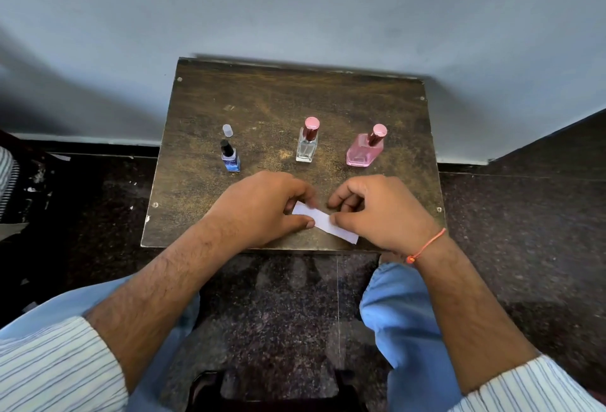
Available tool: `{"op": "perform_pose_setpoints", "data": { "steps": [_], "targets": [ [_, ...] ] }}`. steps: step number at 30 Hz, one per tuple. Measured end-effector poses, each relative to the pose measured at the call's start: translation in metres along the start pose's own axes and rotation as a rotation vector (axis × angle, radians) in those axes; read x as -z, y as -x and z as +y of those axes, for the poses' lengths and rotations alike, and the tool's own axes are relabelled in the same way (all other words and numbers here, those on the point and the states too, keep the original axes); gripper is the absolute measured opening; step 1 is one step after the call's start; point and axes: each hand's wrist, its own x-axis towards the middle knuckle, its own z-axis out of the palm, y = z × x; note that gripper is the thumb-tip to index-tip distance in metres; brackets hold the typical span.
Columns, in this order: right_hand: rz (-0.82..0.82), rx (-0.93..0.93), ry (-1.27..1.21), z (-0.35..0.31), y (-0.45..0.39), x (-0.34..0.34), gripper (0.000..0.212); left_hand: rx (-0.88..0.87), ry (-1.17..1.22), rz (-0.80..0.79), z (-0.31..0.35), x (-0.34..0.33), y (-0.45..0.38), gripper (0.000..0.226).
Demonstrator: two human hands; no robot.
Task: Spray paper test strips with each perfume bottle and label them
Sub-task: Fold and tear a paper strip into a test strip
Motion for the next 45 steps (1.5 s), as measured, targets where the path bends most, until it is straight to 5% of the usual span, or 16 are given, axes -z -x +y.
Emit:
{"op": "perform_pose_setpoints", "data": {
  "steps": [8, 16, 30, 35, 45],
  "targets": [
    [-0.084, 0.01, 0.145, 0.007, 0.005, 0.016, 0.038, 0.071, 0.027, -0.07, -0.004, 0.003, -0.004, 0.025],
    [-0.065, 0.074, 0.199, 0.002, -0.003, 0.009, 0.021, -0.035, 0.1, -0.035, -0.013, 0.0, 0.001, 0.024],
    [-0.063, 0.148, -0.253, 0.0, -0.007, 0.01, 0.008, -0.18, 0.339, -0.062, -0.02, 0.012, 0.008, 0.024],
    [-0.059, 0.114, -0.419, -0.002, -0.005, 0.01, 0.027, -0.142, 0.598, -0.214, -0.029, 0.02, 0.008, 0.002],
    [-0.21, 0.09, -0.555, -0.009, -0.001, 0.007, 0.014, -0.048, 0.761, -0.381, -0.027, 0.028, 0.011, 0.027]
  ]
}}
